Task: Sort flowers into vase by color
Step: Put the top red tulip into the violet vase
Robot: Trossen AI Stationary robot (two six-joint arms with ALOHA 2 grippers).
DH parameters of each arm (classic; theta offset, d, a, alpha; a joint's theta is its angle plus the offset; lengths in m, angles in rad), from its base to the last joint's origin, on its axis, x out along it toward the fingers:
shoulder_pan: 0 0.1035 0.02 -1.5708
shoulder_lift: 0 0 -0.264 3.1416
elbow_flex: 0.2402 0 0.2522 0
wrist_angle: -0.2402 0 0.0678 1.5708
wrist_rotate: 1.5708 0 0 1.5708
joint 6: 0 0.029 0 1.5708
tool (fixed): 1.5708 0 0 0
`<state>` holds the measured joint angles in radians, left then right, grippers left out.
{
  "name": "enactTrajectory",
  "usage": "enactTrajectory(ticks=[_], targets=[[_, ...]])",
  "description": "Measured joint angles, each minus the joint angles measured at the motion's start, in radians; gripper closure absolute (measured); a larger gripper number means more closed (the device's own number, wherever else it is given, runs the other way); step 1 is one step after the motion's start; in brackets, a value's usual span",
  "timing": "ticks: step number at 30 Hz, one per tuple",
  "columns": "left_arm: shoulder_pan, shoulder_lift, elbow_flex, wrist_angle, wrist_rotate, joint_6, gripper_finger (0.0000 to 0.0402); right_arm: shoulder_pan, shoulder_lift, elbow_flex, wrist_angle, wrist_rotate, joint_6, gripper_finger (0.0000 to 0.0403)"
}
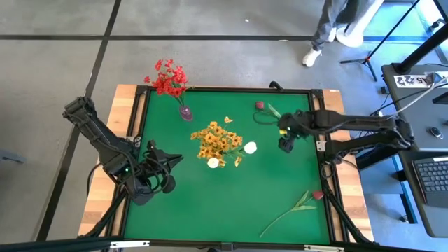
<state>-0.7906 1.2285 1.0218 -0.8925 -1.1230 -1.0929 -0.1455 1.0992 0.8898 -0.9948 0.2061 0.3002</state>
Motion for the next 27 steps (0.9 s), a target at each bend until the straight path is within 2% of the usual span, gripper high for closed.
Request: enactTrajectory(ticks=[4,8,11,17,21,27], targets=[[0.0,0.0,0.0,0.006,0.004,0.003,0.0367,-0.192,0.014,-0.087,0.173,-0.05,-0.054,0.0055],[0.0,0.0,0.0,0.007,0.005,0.003,0.0367,-0.393,0.05,-0.099,0.279,-0.059,-0.126,0.0086],[0.0,0.0,0.0,0.006,0.005,0.003,0.0367,-0.493,0.097,-0.099,0.379,-0.088,-0.21,0.0104],[0.0,0.0,0.0,0.006,0.001,0.003,0.0367,-0.561,0.229,-0.099,0.472,-0.154,-0.322,0.0113],[0.0,0.0,0.0,0.006,0.012,0.003,0.0367,-0.583,0.335,-0.1,0.442,-0.149,-0.365,0.0113],[0.0,0.0,0.0,0.007,0.012,0.002,0.0367,-0.623,0.471,-0.099,0.491,-0.148,-0.379,0.0114]])
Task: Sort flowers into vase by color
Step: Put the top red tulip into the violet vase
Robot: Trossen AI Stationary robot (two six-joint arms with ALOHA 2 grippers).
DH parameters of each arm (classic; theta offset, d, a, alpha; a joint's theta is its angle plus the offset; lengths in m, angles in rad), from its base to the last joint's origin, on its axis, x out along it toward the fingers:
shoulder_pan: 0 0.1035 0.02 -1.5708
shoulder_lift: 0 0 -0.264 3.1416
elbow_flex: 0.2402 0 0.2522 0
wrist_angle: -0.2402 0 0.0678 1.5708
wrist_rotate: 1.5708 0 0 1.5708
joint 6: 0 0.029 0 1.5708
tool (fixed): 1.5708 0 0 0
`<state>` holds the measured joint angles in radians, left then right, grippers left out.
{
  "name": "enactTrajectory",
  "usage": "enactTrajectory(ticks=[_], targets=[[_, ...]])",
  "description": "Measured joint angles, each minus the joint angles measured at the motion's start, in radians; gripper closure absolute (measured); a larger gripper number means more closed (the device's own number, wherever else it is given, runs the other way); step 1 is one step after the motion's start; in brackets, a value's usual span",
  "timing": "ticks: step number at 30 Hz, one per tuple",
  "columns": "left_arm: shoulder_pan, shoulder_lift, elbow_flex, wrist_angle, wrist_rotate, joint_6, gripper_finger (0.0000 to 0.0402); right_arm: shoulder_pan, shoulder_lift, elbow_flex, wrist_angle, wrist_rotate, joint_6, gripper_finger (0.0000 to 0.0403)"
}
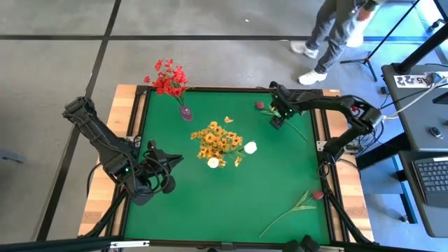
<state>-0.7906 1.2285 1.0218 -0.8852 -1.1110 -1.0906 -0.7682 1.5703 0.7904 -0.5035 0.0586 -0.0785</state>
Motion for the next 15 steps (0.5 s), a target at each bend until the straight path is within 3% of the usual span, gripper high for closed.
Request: enactTrajectory(ticks=[8,15], targets=[[0.0,0.0,0.0,0.004,0.001,0.0,0.0367,-0.019,0.05,0.005,0.015,-0.06,-0.03,0.0135],[0.0,0.0,0.0,0.016,0.001,-0.006,0.0367,-0.018,0.049,0.003,0.012,-0.104,-0.032,0.0277]])
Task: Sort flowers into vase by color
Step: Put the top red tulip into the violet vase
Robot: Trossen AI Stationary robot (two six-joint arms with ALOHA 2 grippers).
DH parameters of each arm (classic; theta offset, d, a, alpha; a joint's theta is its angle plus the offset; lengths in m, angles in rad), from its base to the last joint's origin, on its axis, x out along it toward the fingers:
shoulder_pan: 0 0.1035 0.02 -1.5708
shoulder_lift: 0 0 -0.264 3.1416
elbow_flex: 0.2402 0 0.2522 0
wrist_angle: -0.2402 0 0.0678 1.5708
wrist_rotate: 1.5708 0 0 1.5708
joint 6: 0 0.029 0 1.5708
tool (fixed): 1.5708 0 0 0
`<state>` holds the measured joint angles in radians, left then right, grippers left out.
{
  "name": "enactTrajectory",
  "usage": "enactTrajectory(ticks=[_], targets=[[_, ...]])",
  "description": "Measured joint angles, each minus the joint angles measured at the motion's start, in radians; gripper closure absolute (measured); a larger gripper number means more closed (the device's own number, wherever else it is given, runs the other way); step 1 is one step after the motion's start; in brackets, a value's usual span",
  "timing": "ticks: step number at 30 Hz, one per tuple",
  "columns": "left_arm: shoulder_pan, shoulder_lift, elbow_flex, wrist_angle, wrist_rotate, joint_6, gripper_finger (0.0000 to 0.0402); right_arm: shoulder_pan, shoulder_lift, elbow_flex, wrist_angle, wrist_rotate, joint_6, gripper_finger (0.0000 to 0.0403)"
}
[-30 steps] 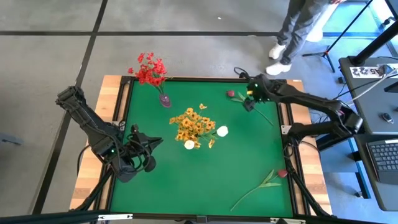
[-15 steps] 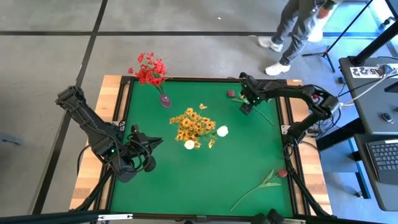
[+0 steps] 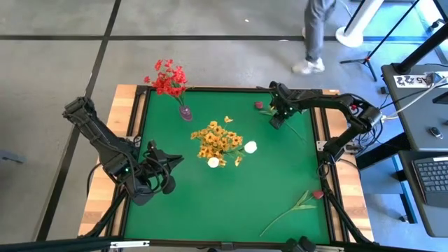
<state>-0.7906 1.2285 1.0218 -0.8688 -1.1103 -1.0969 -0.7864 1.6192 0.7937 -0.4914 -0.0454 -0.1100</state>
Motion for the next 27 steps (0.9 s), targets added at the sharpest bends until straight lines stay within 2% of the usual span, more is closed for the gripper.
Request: enactTrajectory(ticks=[4,5,11,17,21,24,27], targets=[[0.0,0.0,0.0,0.0,-0.009,0.004,0.0367,0.0,-0.005,0.0,0.0,-0.016,0.0,0.0373],[0.0,0.0,0.0,0.0,-0.018,0.005,0.0367,0.0,-0.013,-0.002,0.001,-0.021,0.001,0.0386],[0.0,0.0,0.008,0.002,-0.09,0.007,0.0367,0.0,-0.094,-0.001,-0.022,-0.1,0.033,0.0387],[0.007,0.0,0.045,0.0,-0.159,0.036,0.0367,0.002,-0.272,0.005,0.012,-0.239,0.082,0.0392],[0.031,0.0,0.078,0.028,-0.205,0.189,0.0367,0.002,-0.424,0.005,0.076,-0.337,0.138,0.0397],[0.066,0.0,0.09,0.136,-0.236,0.335,0.0367,0.002,-0.54,0.005,0.152,-0.417,0.207,0.0397],[0.12,0.0,0.117,0.247,-0.221,0.486,0.0367,0.009,-0.647,0.005,0.252,-0.504,0.302,0.0399]])
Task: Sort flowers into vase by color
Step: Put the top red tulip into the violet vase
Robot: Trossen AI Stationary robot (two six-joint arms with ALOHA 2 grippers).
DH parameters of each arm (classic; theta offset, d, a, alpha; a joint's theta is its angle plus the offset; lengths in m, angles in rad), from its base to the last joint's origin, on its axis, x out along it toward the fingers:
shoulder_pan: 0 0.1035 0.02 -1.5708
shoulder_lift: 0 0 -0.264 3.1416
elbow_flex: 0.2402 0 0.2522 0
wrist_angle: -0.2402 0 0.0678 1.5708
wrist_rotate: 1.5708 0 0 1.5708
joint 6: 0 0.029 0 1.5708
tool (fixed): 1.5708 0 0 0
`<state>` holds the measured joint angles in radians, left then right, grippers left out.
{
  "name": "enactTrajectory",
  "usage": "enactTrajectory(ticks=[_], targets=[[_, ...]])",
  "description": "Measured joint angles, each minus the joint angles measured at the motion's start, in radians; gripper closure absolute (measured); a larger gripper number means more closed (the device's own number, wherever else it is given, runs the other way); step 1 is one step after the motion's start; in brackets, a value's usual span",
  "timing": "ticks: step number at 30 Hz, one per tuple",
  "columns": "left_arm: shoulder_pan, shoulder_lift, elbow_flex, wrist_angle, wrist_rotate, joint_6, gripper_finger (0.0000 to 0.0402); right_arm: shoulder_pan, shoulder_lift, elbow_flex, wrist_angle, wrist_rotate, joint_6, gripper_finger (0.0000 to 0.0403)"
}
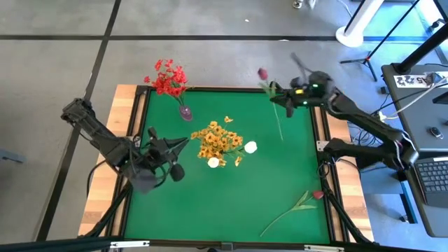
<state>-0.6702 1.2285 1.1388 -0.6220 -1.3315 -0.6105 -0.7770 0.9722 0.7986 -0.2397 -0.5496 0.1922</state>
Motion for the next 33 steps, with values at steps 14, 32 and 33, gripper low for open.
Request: enactTrajectory(ticks=[14,32,33], targets=[[0.35,-0.001,0.277,0.385,0.671,0.417,0.0367,0.344,-0.143,0.17,0.429,0.036,0.222,0.04],[0.555,0.12,0.277,0.702,1.088,0.488,0.0221,0.654,0.343,0.591,0.577,0.147,0.174,0.0401],[0.556,0.121,0.277,0.705,1.088,0.467,0.0215,0.653,0.364,0.606,0.575,0.146,0.179,0.0401]])
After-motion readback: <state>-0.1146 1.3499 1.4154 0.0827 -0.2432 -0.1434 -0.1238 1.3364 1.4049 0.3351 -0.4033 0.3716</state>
